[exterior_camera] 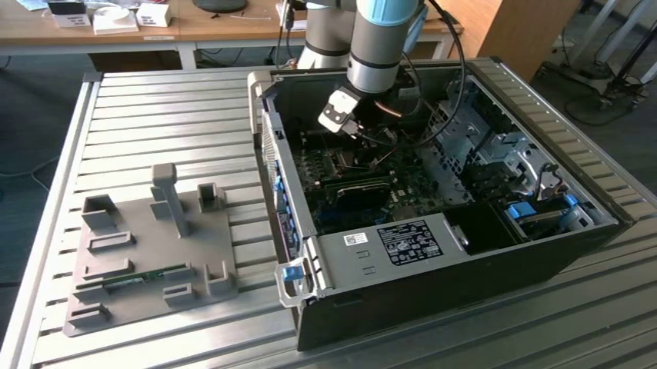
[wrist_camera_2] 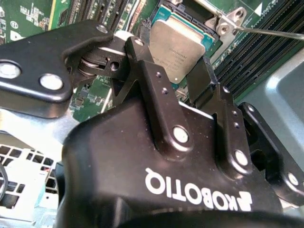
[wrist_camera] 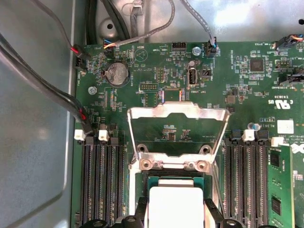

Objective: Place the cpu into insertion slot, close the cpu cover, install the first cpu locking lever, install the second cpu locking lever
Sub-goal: 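Place the cpu into insertion slot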

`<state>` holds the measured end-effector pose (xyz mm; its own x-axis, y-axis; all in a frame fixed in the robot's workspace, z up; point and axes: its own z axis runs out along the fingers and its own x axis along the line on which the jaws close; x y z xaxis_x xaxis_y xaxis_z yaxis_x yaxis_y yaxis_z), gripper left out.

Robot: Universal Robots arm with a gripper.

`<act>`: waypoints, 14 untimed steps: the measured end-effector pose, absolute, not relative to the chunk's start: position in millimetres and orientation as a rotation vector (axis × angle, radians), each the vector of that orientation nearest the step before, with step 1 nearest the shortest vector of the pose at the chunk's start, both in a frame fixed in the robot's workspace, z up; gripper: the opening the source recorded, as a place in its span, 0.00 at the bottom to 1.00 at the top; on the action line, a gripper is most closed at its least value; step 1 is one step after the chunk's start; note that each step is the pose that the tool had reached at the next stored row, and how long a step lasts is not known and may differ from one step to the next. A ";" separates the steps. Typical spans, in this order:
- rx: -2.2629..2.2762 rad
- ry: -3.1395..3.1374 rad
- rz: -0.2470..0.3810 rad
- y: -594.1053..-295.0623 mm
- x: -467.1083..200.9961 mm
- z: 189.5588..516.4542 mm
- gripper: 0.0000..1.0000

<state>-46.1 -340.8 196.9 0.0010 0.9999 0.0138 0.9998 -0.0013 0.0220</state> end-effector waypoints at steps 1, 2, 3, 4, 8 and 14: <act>2.219 2.216 0.039 -340.8 -46.1 196.9 0.54; 2.218 2.216 0.039 -340.8 -46.1 196.9 0.54; 2.218 2.216 0.040 -340.8 -46.0 196.9 0.54; 2.219 2.216 0.040 -340.8 -46.0 196.8 0.54; 2.219 2.216 0.041 -340.7 -46.0 195.7 0.54; 2.219 2.216 0.040 -340.8 -46.1 193.9 0.54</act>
